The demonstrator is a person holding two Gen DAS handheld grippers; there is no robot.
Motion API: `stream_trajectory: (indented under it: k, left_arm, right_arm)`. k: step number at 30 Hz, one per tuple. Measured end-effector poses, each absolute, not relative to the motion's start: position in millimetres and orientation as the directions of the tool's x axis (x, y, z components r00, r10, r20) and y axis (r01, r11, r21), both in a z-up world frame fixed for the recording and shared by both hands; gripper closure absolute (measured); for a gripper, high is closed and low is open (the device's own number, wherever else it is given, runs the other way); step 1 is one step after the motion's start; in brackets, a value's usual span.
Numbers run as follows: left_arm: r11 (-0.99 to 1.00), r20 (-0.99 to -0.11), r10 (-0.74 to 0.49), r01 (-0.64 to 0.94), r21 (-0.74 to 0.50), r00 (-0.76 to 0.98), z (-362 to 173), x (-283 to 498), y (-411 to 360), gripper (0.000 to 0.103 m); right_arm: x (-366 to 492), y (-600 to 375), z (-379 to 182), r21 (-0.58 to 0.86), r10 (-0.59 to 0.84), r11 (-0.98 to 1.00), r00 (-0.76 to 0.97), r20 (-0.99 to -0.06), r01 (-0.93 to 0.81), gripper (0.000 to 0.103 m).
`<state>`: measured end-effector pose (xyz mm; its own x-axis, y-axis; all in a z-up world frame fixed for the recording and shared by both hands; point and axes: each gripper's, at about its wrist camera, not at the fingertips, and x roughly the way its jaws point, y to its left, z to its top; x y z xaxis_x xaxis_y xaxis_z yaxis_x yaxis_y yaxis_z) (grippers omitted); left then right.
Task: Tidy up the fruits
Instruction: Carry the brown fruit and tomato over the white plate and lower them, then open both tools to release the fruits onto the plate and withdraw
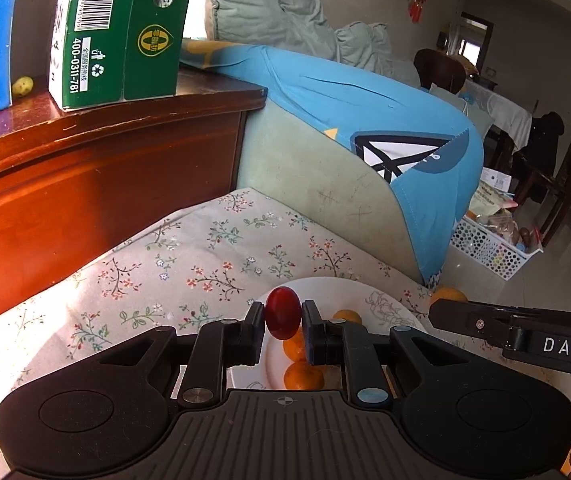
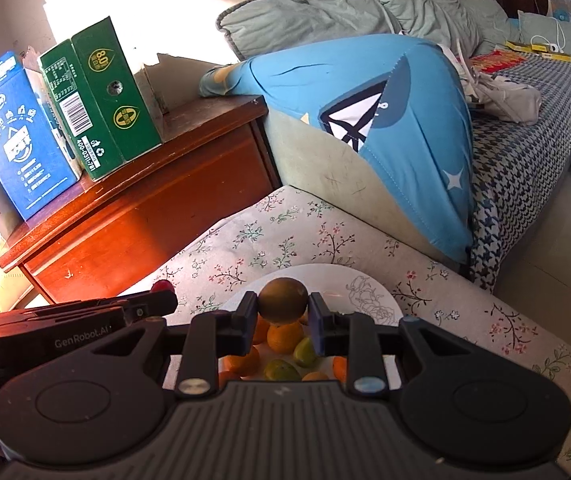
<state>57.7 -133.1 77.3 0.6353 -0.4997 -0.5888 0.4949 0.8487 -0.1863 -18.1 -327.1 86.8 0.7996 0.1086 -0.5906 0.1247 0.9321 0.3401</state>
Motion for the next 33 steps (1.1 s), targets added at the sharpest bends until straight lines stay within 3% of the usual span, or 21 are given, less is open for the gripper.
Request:
stream_trajectory:
  k: [21,28,29,32,33]
  left_arm:
    - [0.813,-0.650,-0.525,0.550,-0.193,0.549,33.9,104.2,-181.4,0.086]
    - [0.822,-0.633,-0.523,0.535,-0.197,0.570,46.8,101.1,-178.6,0.081]
    - [0.825,-0.630,-0.521,0.528,-0.199,0.576,50.1,100.5,-177.6,0.079]
    - [0.834,-0.613,-0.513,0.519,-0.189,0.601,61.7,96.2,-173.3,0.056]
    - [0.843,-0.614,-0.497,0.509,-0.174,0.613,65.6,94.4,-172.2,0.040]
  right_arm:
    - [17.4,-349.3,36.1,0.360,0.104,0.906,0.708,-0.699,0.222,0.075]
    - [17.5,-352.8,40.9,0.390,0.107,0.889,0.720,-0.685,0.239,0.064]
    - [17.3,-353.5,43.8,0.398,0.107,0.884,0.726,-0.680,0.243,0.061]
    - [14.4,-354.3,52.9,0.408,0.100,0.881,0.747,-0.658,0.241,0.055]
    - [13.4,-353.9,55.8,0.404,0.095,0.883,0.751,-0.653,0.239,0.053]
